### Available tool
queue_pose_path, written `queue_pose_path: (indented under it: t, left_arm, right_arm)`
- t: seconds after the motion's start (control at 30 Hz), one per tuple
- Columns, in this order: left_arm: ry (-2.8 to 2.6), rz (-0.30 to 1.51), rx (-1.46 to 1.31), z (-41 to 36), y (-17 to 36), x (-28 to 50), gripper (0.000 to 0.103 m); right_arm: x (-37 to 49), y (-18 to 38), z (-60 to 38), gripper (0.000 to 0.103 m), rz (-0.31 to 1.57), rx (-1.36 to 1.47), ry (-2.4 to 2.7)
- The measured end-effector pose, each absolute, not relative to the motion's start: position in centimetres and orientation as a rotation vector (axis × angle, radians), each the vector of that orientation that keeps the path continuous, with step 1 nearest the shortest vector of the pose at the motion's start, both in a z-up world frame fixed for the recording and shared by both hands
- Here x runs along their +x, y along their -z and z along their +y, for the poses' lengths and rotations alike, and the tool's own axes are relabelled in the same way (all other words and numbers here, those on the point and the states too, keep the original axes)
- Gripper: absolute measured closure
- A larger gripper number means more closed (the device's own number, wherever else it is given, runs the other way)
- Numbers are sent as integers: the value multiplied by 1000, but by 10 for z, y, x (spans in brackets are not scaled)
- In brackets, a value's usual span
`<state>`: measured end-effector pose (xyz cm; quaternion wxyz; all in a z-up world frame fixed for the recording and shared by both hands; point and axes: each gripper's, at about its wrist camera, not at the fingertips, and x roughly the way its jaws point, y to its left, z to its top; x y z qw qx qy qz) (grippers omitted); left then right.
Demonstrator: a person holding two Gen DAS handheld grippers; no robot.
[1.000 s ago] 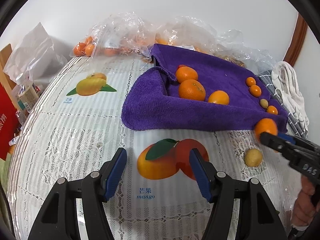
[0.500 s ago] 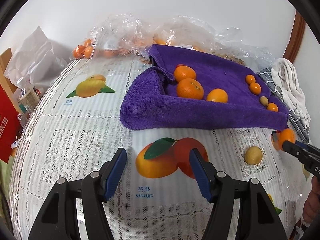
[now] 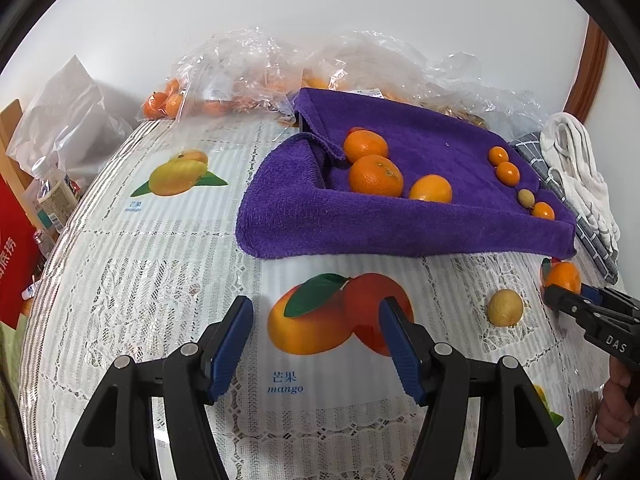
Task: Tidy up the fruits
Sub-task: 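Lower the open left tool toward the small brownish round fruit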
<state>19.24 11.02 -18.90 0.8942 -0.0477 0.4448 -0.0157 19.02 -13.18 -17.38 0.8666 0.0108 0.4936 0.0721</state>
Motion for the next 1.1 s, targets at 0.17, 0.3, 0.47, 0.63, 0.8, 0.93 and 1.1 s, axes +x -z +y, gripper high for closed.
queue_pose_path:
  t: [0.17, 0.3, 0.47, 0.63, 0.8, 0.93, 1.1]
  left_arm:
    - [32, 923, -96, 109, 189, 193, 40]
    - [40, 919, -90, 107, 189, 192, 40]
    - [72, 890, -87, 105, 184, 190, 40]
    - [121, 862, -128, 107, 177, 186, 40]
    - [158, 847, -165, 105, 169, 180, 40]
    - [191, 863, -174, 95, 169, 174, 40]
    - [228, 875, -185, 87, 165, 167, 40]
  right_arm:
    - [190, 173, -130, 61, 1020, 14, -151]
    - [188, 172, -134, 62, 1019, 38, -163]
    - [185, 168, -138, 62, 1009, 51, -166]
    - [182, 162, -143, 62, 994, 54, -161]
    - [180, 156, -152, 62, 980, 72, -154]
    - [178, 152, -158, 62, 970, 77, -151]
    - [176, 148, -164, 62, 959, 85, -148]
